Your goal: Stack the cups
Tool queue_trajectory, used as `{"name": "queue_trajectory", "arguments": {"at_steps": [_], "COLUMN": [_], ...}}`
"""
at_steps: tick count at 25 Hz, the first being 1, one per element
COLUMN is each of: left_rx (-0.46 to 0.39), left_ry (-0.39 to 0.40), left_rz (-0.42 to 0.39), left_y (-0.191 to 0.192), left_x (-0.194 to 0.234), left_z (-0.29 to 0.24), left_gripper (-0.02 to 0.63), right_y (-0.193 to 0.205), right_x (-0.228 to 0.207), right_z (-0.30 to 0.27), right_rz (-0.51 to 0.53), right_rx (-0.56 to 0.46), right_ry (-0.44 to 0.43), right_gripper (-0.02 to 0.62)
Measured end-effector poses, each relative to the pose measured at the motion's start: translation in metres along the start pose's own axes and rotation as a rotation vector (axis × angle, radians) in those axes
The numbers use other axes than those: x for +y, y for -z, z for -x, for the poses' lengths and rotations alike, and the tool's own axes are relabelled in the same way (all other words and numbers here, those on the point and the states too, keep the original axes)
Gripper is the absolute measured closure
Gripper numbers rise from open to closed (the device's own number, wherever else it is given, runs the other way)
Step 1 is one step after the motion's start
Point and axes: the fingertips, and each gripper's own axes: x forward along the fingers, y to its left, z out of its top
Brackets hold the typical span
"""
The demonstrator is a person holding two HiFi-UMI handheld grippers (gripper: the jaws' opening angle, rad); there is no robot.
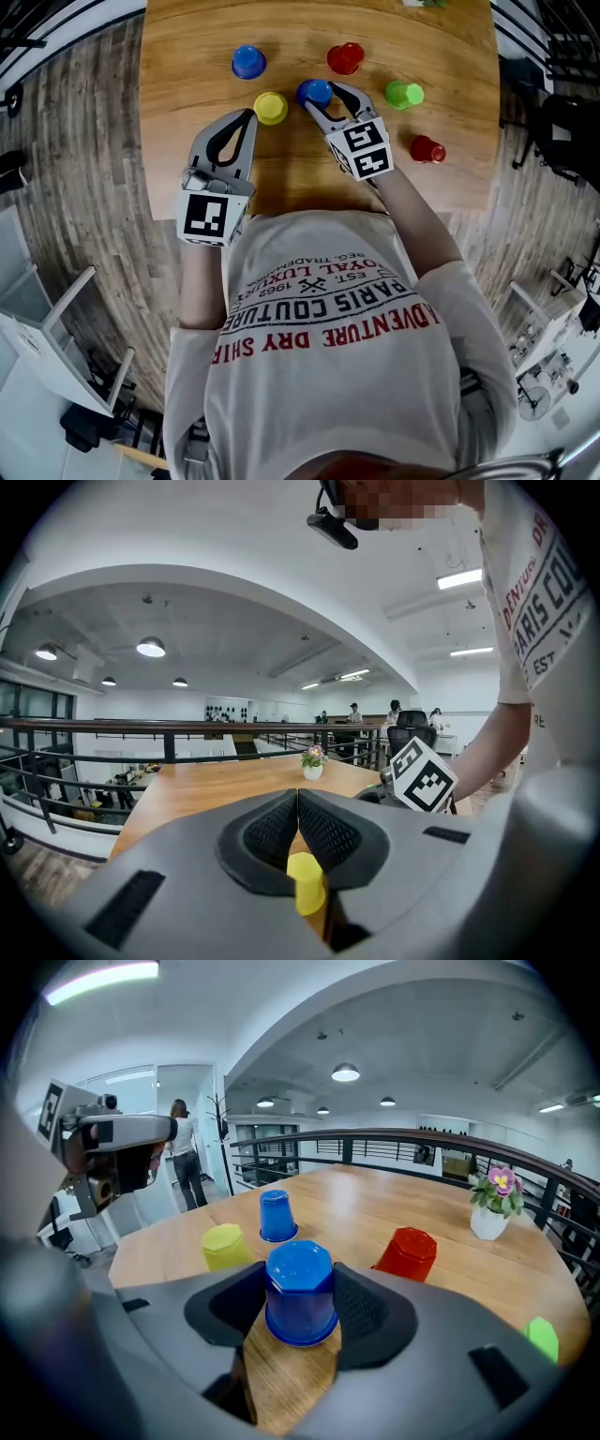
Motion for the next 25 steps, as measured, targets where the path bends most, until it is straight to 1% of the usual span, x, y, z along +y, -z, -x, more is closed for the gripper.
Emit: {"name": "queue_trajectory", "arguments": {"at_steps": [5,12,17,18,20,25], "left_rx": [0.002,0.012,0.011,0.010,0.008,-0.001], "left_ry": [0.025,0.056,0.068,0.071,0.079,0.114], "left_rz": [-0.008,-0.030,-0.029,-0.027,-0.025,-0.038], "left_y": [0.005,0.011,0.014,0.015,0.016,0.009], "left_x": [0.000,0.003,0.005,0.005,0.005,-0.002], "left_z": [0.003,0.019,0.028,0.029,0.031,0.026], "left_gripper": [0.589,0.589,0.589,0.589,0.589,0.589], "right_y": [0.012,0.019,0.017,0.018,0.016,0.006], "right_x": [0.013,0.032,0.035,0.034,0.033,0.026], "right_z": [0.005,0.001,0.000,0.001,0.006,0.038], "right_rz": [0.021,-0.005,-0.037,-0.040,-0.049,-0.079], "right_rx": [0.010,0.009,0.008,0.006,-0.014,-0.094], "right_ry": [0.017,0.047,0.070,0.078,0.092,0.124], "right_gripper": [0.354,0.354,0.354,0.344,0.311,0.299]}}
